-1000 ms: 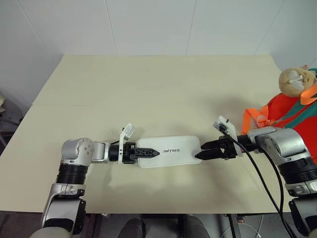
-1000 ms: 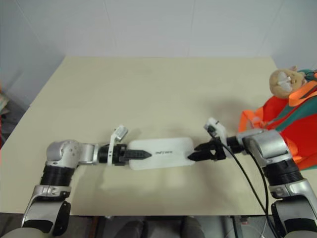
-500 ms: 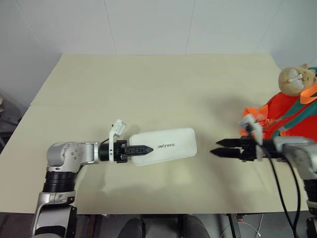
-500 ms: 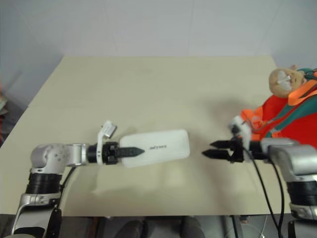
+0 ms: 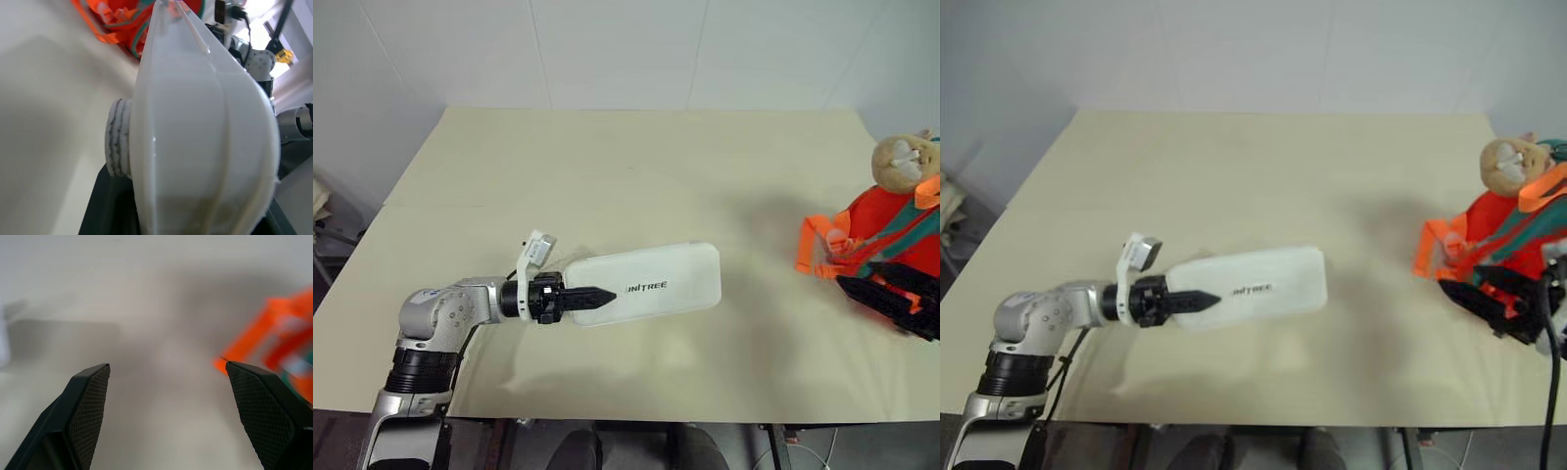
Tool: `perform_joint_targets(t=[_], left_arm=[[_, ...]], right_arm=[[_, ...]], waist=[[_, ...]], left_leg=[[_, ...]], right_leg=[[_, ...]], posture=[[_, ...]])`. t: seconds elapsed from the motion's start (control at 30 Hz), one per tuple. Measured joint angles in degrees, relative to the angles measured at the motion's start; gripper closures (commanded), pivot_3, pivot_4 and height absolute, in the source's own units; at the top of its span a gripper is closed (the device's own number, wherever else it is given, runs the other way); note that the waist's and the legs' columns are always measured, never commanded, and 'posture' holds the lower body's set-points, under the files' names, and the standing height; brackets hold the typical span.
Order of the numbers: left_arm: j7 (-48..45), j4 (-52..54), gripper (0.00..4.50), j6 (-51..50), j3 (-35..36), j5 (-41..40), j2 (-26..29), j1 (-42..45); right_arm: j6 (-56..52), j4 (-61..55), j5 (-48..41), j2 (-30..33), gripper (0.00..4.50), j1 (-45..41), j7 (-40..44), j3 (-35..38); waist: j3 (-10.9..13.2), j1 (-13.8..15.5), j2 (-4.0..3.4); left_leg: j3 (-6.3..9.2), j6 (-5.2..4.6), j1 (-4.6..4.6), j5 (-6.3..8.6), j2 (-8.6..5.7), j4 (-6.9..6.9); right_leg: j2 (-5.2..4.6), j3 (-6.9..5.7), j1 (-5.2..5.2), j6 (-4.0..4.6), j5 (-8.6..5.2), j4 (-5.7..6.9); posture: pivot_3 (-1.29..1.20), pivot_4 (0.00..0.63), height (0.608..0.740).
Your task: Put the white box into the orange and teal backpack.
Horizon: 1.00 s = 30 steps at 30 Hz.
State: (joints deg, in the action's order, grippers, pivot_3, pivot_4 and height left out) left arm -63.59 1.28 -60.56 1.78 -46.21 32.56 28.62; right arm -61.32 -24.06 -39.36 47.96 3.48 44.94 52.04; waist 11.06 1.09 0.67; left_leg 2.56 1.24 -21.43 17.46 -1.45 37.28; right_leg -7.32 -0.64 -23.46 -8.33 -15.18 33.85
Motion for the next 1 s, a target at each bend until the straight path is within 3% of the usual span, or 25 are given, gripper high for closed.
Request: perform_joint_targets(t=[0.13, 0.33, 0.67, 0.77, 1.0], left_arm=[[-0.9, -0.74, 3.27, 1.77, -1.32, 0.72, 0.04, 0.23], [-1.05, -1.45, 3.27, 2.57, -2.42, 1.28, -0.1, 0.41], [0.57, 0.55, 3.27, 2.43, -0.09, 0.44, -0.01, -2.19], [1.93, 0.81, 3.27, 2.34, 0.59, 0.16, -0.04, -2.78], [3.98, 2.74, 3.27, 2.34, 1.31, -0.8, -0.26, -4.28]], right_arm=[[2.97, 3.56, 4.05, 0.57, 0.0, -1.19, -5.4, -0.69], [11.4, 11.93, 9.36, -2.87, 0.0, -11.64, -14.5, -8.18], [17.78, 19.58, 10.33, -6.74, 0.0, -20.84, -17.51, -16.47], [20.34, 22.74, 11.13, -7.48, 0.6, -22.68, -18.46, -18.07], [29.56, 31.77, 15.0, -8.06, 2.99, -26.19, -20.56, -20.47]], waist=[[0.0, -0.46, 0.0], [0.0, -1.18, 0.0], [0.0, -1.15, -0.01], [0.0, -1.11, 0.0], [0.0, -1.19, -0.01]], left_leg=[[-0.04, -0.06, 0.1, -0.01, 0.02, 0.01], [-0.07, -0.1, 0.11, -0.05, 0.02, -0.01], [-0.07, -0.08, 0.03, -0.05, 0.06, -0.07], [-0.08, -0.09, 0.0, -0.05, 0.04, -0.03], [-0.12, 0.0, 0.01, -0.1, 0.06, -0.03]], right_leg=[[0.02, 0.05, 0.04, 0.04, 0.03, 0.04], [0.02, 0.1, 0.03, 0.04, 0.1, 0.06], [0.06, 0.09, 0.01, 0.01, 0.11, 0.08], [0.06, 0.08, 0.02, -0.03, 0.13, 0.05], [0.09, 0.11, 0.0, -0.05, 0.15, 0.07]], posture=[[0.0, 0.15, 0.74], [0.0, 0.15, 0.74], [0.0, 0.15, 0.74], [0.0, 0.15, 0.74], [0.0, 0.15, 0.74]])
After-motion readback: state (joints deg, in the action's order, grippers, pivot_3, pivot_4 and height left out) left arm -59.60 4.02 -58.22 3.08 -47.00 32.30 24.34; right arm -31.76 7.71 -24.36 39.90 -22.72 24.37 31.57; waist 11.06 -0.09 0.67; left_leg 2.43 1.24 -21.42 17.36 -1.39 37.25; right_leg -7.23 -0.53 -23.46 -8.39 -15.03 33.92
